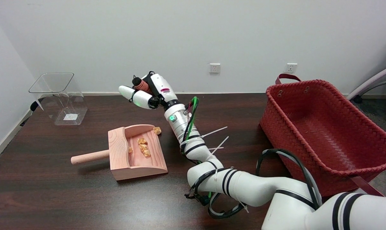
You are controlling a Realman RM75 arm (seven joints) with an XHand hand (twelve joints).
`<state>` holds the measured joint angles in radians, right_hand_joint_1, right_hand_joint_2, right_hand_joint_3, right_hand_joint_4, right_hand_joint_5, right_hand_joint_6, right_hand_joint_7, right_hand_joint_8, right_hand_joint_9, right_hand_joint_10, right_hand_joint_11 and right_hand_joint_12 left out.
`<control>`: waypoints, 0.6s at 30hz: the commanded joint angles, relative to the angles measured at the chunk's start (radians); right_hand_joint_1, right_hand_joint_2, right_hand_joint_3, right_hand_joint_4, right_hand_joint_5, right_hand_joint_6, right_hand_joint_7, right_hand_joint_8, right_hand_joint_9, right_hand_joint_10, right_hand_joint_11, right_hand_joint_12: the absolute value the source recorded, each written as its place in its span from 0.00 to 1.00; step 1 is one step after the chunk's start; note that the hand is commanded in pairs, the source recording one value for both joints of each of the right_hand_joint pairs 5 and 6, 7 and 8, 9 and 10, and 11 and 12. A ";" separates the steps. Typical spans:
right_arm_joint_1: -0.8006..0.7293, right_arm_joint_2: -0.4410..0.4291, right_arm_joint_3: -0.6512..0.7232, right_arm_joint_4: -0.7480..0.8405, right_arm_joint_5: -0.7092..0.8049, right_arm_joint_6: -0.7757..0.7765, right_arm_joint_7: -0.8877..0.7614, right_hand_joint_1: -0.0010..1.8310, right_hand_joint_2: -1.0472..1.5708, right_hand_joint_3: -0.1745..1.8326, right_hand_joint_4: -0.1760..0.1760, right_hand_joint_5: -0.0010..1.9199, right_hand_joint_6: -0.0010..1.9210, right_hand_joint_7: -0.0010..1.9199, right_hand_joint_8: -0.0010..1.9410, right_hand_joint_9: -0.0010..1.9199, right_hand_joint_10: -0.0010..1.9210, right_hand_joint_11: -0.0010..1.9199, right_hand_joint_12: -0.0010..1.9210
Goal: Sweep the paper balls into the dustpan.
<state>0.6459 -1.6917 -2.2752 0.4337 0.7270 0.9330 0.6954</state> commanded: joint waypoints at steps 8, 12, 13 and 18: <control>0.017 -0.078 0.033 -0.122 -0.031 -0.091 0.247 0.32 1.00 0.00 0.50 1.00 1.00 1.00 0.99 1.00 1.00 1.00 1.00; 0.013 -0.096 0.061 -0.148 -0.022 -0.115 0.354 0.31 1.00 0.00 0.50 1.00 1.00 1.00 0.99 1.00 1.00 1.00 1.00; 0.012 -0.101 0.068 -0.153 -0.022 -0.116 0.374 0.31 1.00 0.00 0.50 1.00 1.00 1.00 0.99 1.00 1.00 1.00 1.00; -0.004 -0.111 0.097 -0.141 -0.021 -0.116 0.446 0.31 1.00 0.00 0.50 1.00 1.00 1.00 0.99 1.00 1.00 1.00 1.00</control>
<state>0.6605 -1.7521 -2.2488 0.3374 0.7013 0.8632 0.9033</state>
